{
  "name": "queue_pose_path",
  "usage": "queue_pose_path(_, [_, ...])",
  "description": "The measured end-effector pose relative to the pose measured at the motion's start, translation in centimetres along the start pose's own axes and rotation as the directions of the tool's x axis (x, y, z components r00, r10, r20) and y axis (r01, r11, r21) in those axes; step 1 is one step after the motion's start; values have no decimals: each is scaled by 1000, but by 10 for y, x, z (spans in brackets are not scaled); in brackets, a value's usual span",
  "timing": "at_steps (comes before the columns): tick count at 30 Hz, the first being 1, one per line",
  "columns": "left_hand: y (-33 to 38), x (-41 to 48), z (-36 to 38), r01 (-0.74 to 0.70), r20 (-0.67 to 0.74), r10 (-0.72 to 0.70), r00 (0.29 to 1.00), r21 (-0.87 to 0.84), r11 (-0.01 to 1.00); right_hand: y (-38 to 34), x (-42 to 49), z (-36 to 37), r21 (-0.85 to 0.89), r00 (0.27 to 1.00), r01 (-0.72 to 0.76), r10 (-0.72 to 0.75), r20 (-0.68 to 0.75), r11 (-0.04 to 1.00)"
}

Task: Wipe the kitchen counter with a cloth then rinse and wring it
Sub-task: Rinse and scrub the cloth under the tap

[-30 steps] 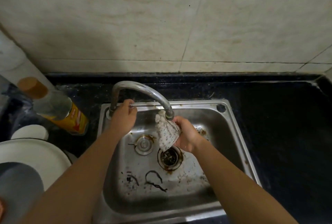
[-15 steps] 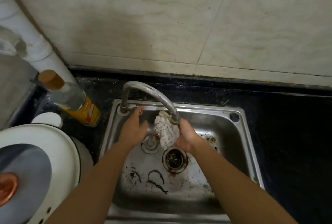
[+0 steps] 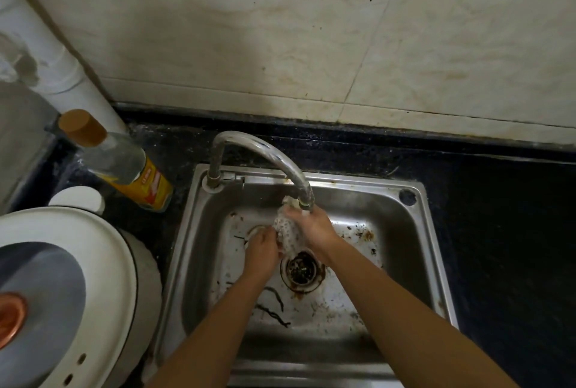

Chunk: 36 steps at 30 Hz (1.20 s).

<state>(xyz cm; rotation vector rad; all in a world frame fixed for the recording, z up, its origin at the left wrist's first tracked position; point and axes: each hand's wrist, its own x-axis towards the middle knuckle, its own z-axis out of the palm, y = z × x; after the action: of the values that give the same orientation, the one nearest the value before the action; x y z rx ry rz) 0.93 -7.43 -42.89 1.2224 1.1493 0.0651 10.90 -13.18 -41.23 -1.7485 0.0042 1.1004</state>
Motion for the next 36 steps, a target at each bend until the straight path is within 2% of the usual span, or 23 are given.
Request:
queue_pose_path(2, [9,1,8,107,-32,-111,993,-98,989,-2,0,-2,43,999,32,-31,-32,999])
queue_pose_path(4, [15,4,12,141,-37,-147,988,-132,981,-6,3,-1,57,996,32,-28,-81,998])
queue_pose_path(7, [21,7,14,108,-64,-114,991,-90,990,-15,3,2,98,993,31,-20,-117,995])
queue_pose_path(11, [22,10,14,74,-14,-75,997,-52,996,-20,1,5,63,994,13,-6,-113,998])
queue_pose_path(16, [15,8,15,29,-7,-31,999,-150,988,-11,-8,-13,76,994,-1,9,-105,997])
queue_pose_path(20, [14,5,14,-15,43,24,999,-191,981,1,-15,-34,126,999,15,-9,-49,992])
queue_pose_path(23, [14,4,10,-6,123,25,992,-154,988,2,-20,-40,159,999,23,-17,-39,987])
queue_pose_path(28, [13,5,1,3,177,21,984,-130,991,0,-25,-44,252,1000,-16,18,-5,968])
queue_pose_path(33, [19,-3,0,-48,128,68,990,-148,988,3,-25,-40,253,999,-6,16,-38,967])
queue_pose_path(36, [23,-3,7,-39,54,45,998,-118,992,5,-26,-36,216,998,7,7,-67,976])
